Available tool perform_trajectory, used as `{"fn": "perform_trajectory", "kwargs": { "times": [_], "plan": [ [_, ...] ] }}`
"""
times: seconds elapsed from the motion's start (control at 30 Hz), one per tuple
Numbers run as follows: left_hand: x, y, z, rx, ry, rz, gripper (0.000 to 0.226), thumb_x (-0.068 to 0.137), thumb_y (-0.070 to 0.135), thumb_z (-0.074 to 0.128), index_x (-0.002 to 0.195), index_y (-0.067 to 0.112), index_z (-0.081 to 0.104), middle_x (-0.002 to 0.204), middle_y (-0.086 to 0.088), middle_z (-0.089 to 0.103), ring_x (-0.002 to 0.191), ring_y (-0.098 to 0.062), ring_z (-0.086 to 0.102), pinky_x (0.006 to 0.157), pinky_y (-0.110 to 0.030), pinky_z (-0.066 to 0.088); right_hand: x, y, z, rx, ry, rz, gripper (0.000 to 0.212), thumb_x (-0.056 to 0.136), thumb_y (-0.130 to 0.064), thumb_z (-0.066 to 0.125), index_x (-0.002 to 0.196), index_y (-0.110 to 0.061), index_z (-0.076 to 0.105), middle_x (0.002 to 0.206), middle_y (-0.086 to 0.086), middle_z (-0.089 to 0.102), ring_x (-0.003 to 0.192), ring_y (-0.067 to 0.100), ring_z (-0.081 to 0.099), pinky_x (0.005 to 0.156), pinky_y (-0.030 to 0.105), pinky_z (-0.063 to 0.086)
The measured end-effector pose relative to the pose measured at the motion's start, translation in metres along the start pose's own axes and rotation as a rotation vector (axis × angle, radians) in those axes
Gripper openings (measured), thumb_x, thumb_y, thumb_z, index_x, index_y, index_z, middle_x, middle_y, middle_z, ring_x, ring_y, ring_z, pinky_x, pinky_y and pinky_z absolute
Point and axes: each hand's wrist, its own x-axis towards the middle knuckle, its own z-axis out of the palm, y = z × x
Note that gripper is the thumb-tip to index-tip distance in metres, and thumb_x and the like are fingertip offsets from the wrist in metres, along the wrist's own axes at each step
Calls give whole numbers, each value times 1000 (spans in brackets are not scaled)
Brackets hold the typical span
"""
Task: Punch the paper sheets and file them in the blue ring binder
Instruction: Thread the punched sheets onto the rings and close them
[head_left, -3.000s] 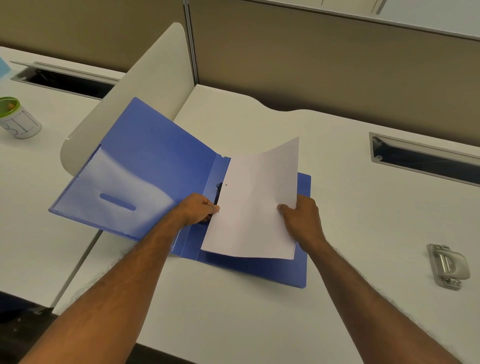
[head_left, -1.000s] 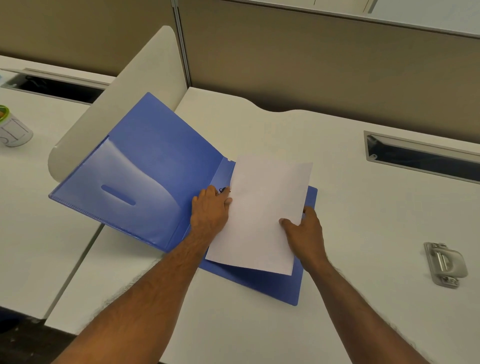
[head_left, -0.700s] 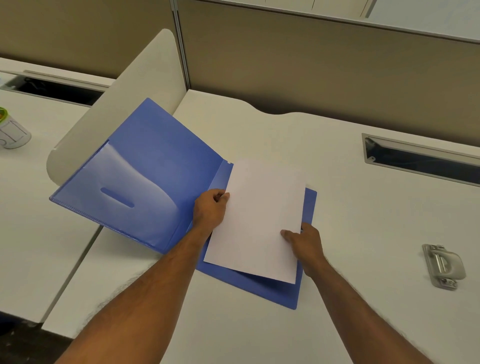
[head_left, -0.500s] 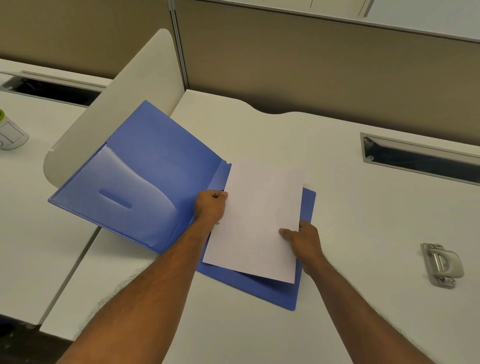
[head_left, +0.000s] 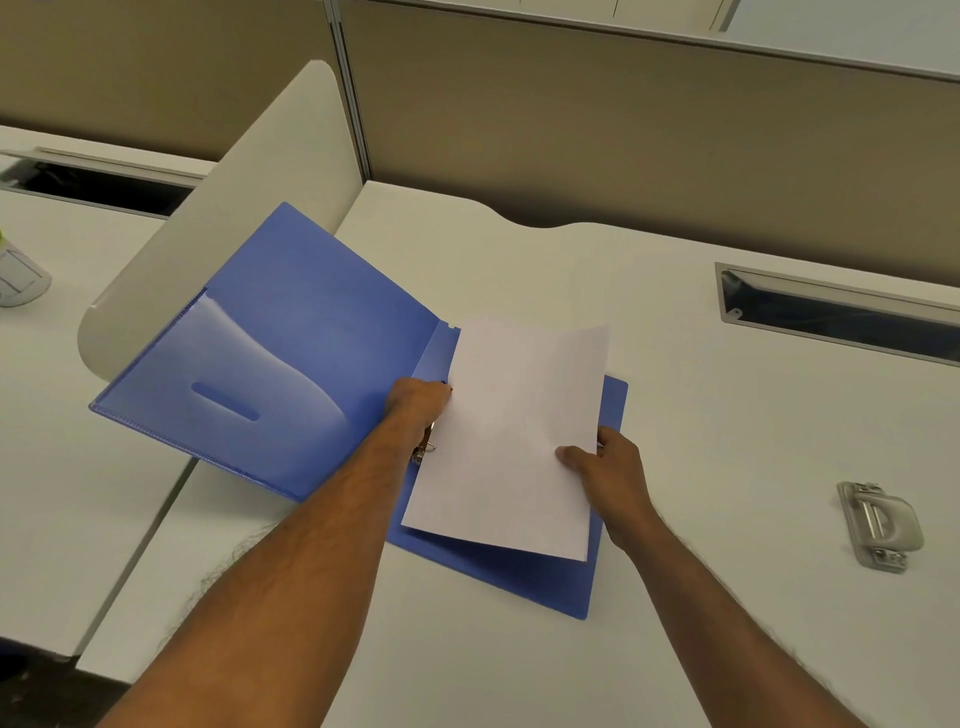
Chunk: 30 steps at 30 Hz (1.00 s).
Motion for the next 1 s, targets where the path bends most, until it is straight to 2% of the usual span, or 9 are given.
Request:
{"fn": "perform_trajectory", "kwargs": {
  "times": [0.07,0.2,0.37,0.47,0.63,0.77,0.83,0.93,1.0],
  "plan": [
    [-1,0,-1,-12,4,-21,35,83,29,67,99,4,48,80,-12,52,80,-27,56,85,-41,56,-1,-1,1,3,3,-10,36,88,-16,64,122,-12,55,120,5,63,104,26,63,91,40,53],
    [-1,-3,-7,-97,25,-30,45,75,33,76,100,5,53,76,-10,55,64,-22,53,69,-39,57,-3,-1,1,13,10,-24,34,88,-16,63,121,-13,54,118,3,62,102,25,63,88,37,53],
    [-9,-8,-4,-116,132,55,29,73,30,77,66,10,57,69,-8,58,59,-23,52,64,-44,59,-8,0,2,54,41,-56,28,86,-13,63,114,-17,56,114,3,65,97,23,64,82,36,54],
    [-19,-13,4,-98,192,197,24,80,30,69,60,18,63,66,-4,64,62,-26,58,56,-40,58,-11,0,3,64,49,-75,28,87,-14,63,113,-20,55,112,1,64,97,22,64,82,34,53],
    [-28,-20,13,87,290,437,25,86,34,63,83,13,76,86,-1,75,73,-20,67,64,-31,55,-19,-9,2,68,12,-101,30,88,-15,62,116,-21,53,111,-3,63,99,20,64,85,37,55],
    [-25,-19,13,200,290,476,24,88,31,60,84,14,75,88,0,74,69,-14,60,63,-28,50,-25,-30,2,98,-51,-152,26,87,-11,61,108,-25,53,100,-14,62,92,10,63,73,26,52],
    [-24,-18,12,247,257,469,24,88,33,59,86,15,75,87,1,73,70,-14,58,62,-27,47,-25,-39,4,97,-69,-149,24,88,-9,59,106,-24,54,98,-14,62,90,9,62,71,25,52],
    [-23,-19,10,326,216,458,26,89,33,57,82,13,73,77,0,68,67,-18,58,50,-22,40,-23,-42,8,83,-60,-127,23,87,-9,57,105,-22,56,98,-13,63,91,11,63,71,27,52],
    [-19,-22,6,366,191,480,26,90,34,58,85,13,73,81,-3,71,67,-17,58,50,-22,40,-21,-36,7,61,-46,-106,23,85,-8,56,103,-22,58,98,-11,64,90,14,64,71,28,52]
  ]
}}
